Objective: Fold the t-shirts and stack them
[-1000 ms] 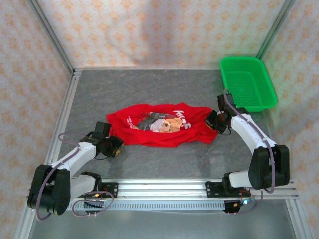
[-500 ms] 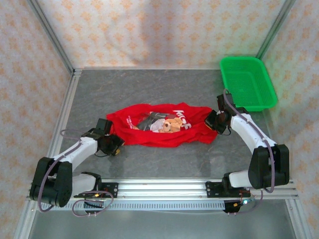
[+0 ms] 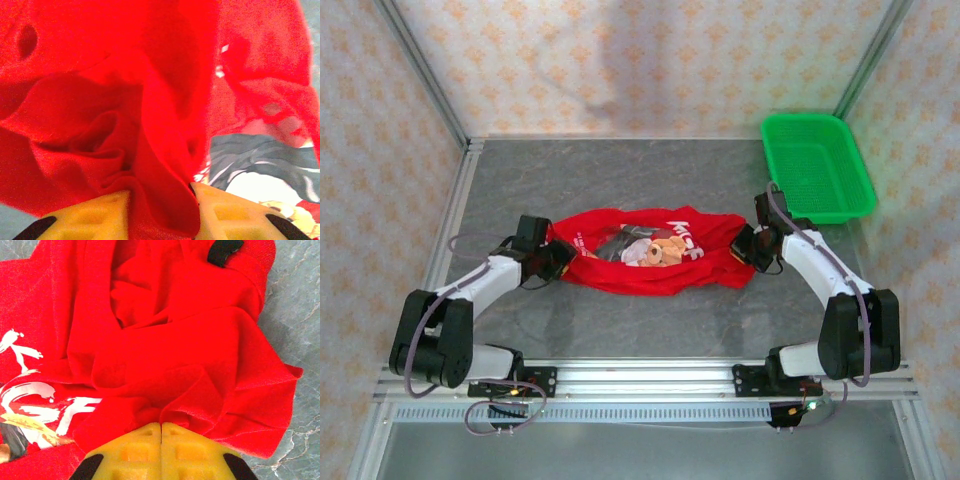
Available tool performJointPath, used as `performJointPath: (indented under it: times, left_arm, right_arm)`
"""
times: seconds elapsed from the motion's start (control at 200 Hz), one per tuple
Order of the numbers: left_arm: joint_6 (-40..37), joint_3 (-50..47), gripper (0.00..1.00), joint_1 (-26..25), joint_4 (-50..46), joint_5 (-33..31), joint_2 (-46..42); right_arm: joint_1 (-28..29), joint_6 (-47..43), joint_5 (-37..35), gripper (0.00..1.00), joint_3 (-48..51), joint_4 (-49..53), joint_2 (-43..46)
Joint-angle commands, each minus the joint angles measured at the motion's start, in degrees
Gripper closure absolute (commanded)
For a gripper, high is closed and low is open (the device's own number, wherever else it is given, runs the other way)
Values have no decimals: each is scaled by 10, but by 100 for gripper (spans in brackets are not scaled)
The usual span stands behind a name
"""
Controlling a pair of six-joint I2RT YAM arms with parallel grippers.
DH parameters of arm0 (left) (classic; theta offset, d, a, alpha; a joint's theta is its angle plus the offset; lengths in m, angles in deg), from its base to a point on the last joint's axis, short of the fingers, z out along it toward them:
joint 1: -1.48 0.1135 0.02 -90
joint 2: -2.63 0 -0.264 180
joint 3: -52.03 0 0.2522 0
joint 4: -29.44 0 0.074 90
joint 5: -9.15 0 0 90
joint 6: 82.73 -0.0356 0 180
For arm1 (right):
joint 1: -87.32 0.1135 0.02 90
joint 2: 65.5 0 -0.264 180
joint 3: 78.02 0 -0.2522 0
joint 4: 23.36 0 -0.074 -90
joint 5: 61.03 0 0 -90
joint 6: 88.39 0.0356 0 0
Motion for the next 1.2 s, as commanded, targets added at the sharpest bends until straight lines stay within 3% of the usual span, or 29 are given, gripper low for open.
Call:
performJointPath:
  times: [0.0, 0.33, 0.6, 0.886, 1.196]
  left_arm:
    - [-17, -3, 71, -2, 19, -1, 10]
    - [-43, -10, 100, -2, -52, -14, -42]
    - [-64, 13, 100, 4, -162, -38, -128]
    - [-117, 162, 100, 11, -322, -71, -213]
    - [-130, 249, 100, 17, -371, -97, -240]
  right_arm:
    - [-2, -7, 0, 100, 14, -3, 6]
    - [-2, -8, -8, 100, 14, -2, 12]
    - [-2, -3, -14, 100, -18, 12, 33]
    - [-3, -1, -5, 100, -112, 29, 86]
    - [-3, -5, 13, 100, -197, 83, 128]
